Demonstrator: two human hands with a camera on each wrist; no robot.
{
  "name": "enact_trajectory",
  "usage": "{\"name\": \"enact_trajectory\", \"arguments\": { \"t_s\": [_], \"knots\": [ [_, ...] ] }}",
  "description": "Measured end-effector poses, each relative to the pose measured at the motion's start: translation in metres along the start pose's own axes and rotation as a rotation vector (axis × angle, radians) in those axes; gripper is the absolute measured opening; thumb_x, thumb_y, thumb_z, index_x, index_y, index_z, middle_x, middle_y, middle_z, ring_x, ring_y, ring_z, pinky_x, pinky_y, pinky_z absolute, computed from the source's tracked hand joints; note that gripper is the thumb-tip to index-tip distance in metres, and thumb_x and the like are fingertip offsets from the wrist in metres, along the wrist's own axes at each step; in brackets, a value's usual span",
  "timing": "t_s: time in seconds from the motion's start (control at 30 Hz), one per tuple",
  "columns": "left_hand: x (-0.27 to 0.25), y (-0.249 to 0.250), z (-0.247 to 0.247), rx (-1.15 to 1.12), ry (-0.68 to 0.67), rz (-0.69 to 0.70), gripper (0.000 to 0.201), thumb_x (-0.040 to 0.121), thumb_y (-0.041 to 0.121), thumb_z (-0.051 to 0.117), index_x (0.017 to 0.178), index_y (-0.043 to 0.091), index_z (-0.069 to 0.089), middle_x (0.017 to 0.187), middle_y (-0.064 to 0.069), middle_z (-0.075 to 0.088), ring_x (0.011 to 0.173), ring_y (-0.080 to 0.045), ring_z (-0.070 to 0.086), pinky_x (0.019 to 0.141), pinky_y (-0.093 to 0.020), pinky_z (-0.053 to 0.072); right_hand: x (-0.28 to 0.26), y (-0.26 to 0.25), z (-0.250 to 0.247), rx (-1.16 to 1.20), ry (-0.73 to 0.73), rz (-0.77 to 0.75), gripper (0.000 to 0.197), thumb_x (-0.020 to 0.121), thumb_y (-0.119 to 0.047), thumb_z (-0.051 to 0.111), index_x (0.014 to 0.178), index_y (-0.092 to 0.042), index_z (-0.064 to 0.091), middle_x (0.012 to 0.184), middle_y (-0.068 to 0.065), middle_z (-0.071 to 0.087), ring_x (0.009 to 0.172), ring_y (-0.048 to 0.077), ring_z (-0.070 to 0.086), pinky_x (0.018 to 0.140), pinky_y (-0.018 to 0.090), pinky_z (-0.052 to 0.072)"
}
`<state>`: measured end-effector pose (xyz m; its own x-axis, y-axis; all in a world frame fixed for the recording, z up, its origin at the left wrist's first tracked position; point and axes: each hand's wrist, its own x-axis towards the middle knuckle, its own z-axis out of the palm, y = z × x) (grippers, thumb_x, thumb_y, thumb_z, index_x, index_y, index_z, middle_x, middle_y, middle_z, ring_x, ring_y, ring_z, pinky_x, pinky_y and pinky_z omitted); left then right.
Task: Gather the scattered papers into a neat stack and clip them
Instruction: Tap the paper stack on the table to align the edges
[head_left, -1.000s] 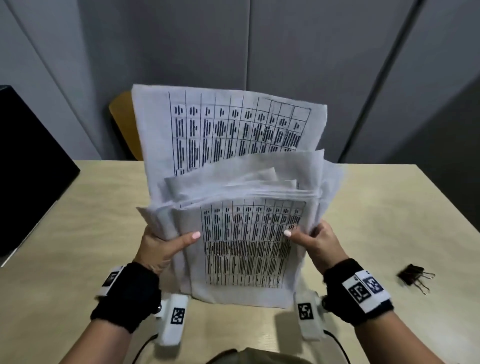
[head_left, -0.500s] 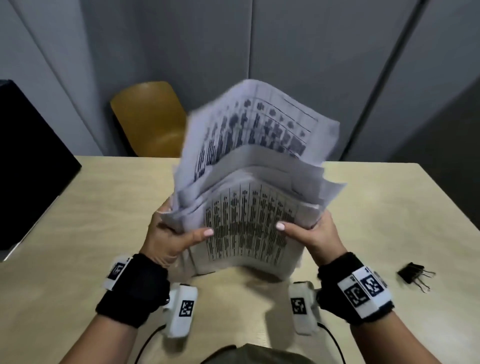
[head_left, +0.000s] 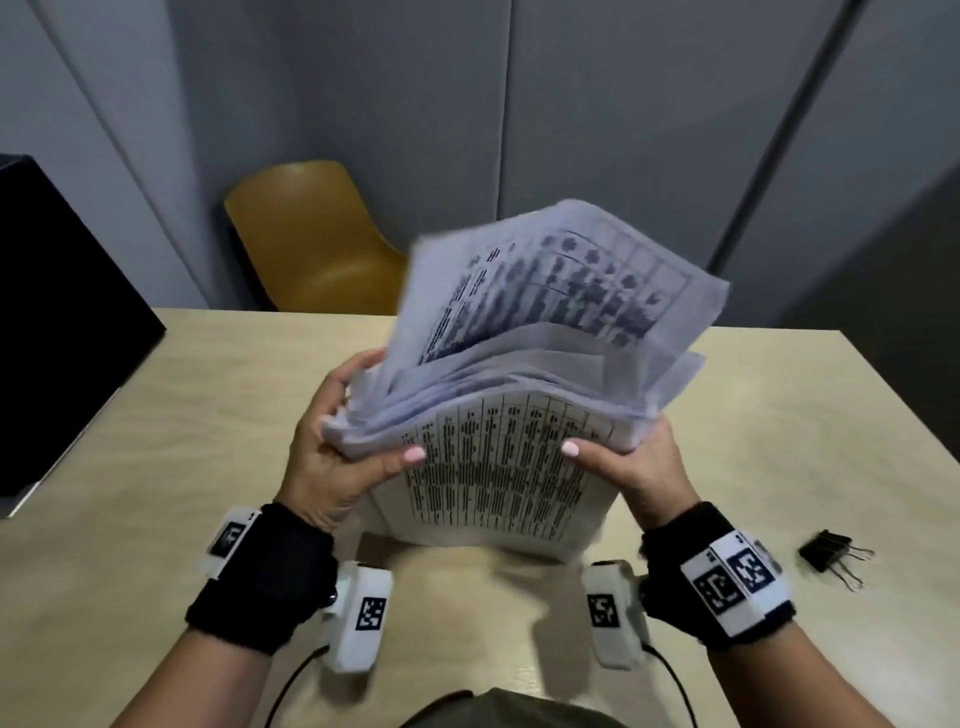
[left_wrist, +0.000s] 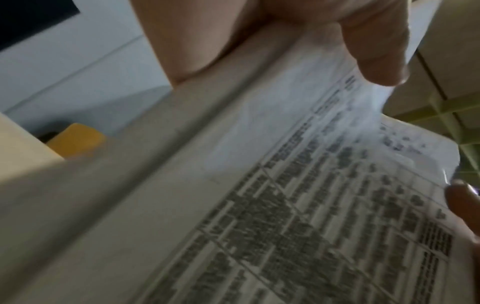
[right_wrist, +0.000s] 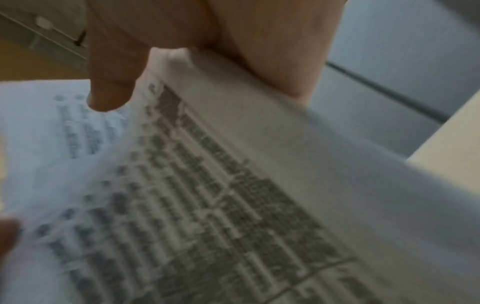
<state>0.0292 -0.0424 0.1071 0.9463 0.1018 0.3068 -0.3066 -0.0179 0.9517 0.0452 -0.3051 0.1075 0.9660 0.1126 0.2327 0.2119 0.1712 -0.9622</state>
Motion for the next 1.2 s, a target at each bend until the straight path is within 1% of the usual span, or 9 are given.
{"name": "enact_trajectory", "arguments": {
  "t_s": [0.13, 0.23, 0.4, 0.5, 0.67, 0.8, 0.9, 1.07, 1.2],
  "knots": [
    [0.001, -0.001, 0.002, -0.022, -0.033, 0.033, 0.091, 0.043, 0.009, 0.086, 0.123, 0.003, 0.043, 0.103, 0.017, 0.071, 0.097, 0.000, 0.064, 0.082, -0.015, 0.051, 0.001, 0.004, 0.004, -0.003, 0.008, -0.012, 0.055, 0.054, -0.004, 0.078, 0.106, -0.004, 0.060, 0.087, -0.005, 0.076, 0.086, 0.012, 0.070, 0.075, 0.021, 0.054],
    [0.001, -0.010, -0.006, -0.038, 0.013, -0.002, 0.086, 0.044, 0.016, 0.079, 0.120, -0.002, 0.043, 0.098, 0.021, 0.071, 0.092, 0.004, 0.065, 0.077, -0.011, 0.050, -0.001, 0.011, -0.005, -0.015, 0.085, 0.044, 0.077, 0.046, -0.024, 0.088, 0.113, -0.002, 0.057, 0.098, 0.005, 0.074, 0.094, 0.020, 0.070, 0.079, 0.031, 0.057],
    [-0.002, -0.013, 0.013, 0.073, 0.131, -0.087, 0.025, 0.064, 0.012, 0.079, 0.083, 0.019, 0.063, 0.079, 0.013, 0.069, 0.079, -0.009, 0.065, 0.064, -0.004, 0.048, 0.003, 0.013, 0.006, -0.063, 0.075, 0.059, 0.026, 0.064, -0.008, 0.078, 0.087, -0.014, 0.069, 0.080, -0.005, 0.076, 0.080, 0.015, 0.072, 0.075, 0.030, 0.058],
    [0.002, -0.006, 0.005, 0.062, 0.083, 0.006, 0.045, 0.054, 0.019, 0.085, 0.093, 0.015, 0.062, 0.079, 0.018, 0.073, 0.081, 0.003, 0.067, 0.070, -0.008, 0.050, 0.003, 0.001, -0.002, -0.008, 0.079, -0.002, 0.028, 0.065, 0.007, 0.074, 0.087, -0.009, 0.070, 0.078, -0.009, 0.076, 0.077, 0.008, 0.071, 0.070, 0.020, 0.055],
    [0.001, 0.005, 0.005, -0.062, -0.040, 0.039, 0.105, 0.036, 0.021, 0.090, 0.125, -0.003, 0.041, 0.099, 0.016, 0.072, 0.091, -0.001, 0.067, 0.074, -0.017, 0.054, 0.003, -0.011, -0.005, 0.001, 0.093, -0.065, 0.090, 0.040, -0.026, 0.085, 0.118, -0.001, 0.048, 0.097, -0.003, 0.074, 0.092, 0.015, 0.070, 0.075, 0.024, 0.056],
    [-0.001, 0.010, 0.006, -0.042, -0.006, 0.060, 0.092, 0.046, 0.014, 0.086, 0.124, 0.023, 0.039, 0.105, 0.018, 0.070, 0.095, 0.000, 0.066, 0.078, -0.016, 0.053, 0.004, -0.012, -0.002, -0.004, 0.093, -0.093, 0.084, 0.041, -0.028, 0.083, 0.115, -0.013, 0.048, 0.098, -0.007, 0.073, 0.094, 0.013, 0.069, 0.078, 0.027, 0.056],
    [-0.007, -0.002, 0.004, -0.063, 0.011, -0.012, 0.087, 0.043, 0.017, 0.086, 0.117, 0.031, 0.043, 0.107, 0.011, 0.068, 0.094, 0.003, 0.064, 0.077, -0.012, 0.051, 0.003, 0.000, -0.004, -0.004, 0.141, -0.002, 0.096, 0.043, -0.037, 0.090, 0.120, 0.002, 0.048, 0.104, 0.009, 0.070, 0.096, 0.023, 0.069, 0.078, 0.032, 0.057],
    [-0.003, -0.013, 0.020, 0.134, 0.127, -0.086, 0.035, 0.074, 0.006, 0.071, 0.105, 0.009, 0.057, 0.097, 0.000, 0.064, 0.093, -0.018, 0.062, 0.067, -0.005, 0.049, 0.007, 0.003, 0.011, -0.121, 0.145, -0.011, 0.019, 0.073, 0.003, 0.071, 0.087, -0.009, 0.069, 0.078, -0.004, 0.075, 0.080, 0.016, 0.070, 0.073, 0.028, 0.057],
    [0.003, 0.000, 0.013, 0.073, 0.105, -0.005, 0.054, 0.059, 0.019, 0.083, 0.105, 0.017, 0.056, 0.103, -0.002, 0.065, 0.088, 0.001, 0.064, 0.075, -0.013, 0.053, 0.007, -0.019, 0.014, -0.026, 0.162, -0.151, 0.055, 0.065, 0.004, 0.075, 0.115, -0.003, 0.053, 0.090, -0.008, 0.073, 0.090, 0.010, 0.069, 0.077, 0.023, 0.055]
  ]
}}
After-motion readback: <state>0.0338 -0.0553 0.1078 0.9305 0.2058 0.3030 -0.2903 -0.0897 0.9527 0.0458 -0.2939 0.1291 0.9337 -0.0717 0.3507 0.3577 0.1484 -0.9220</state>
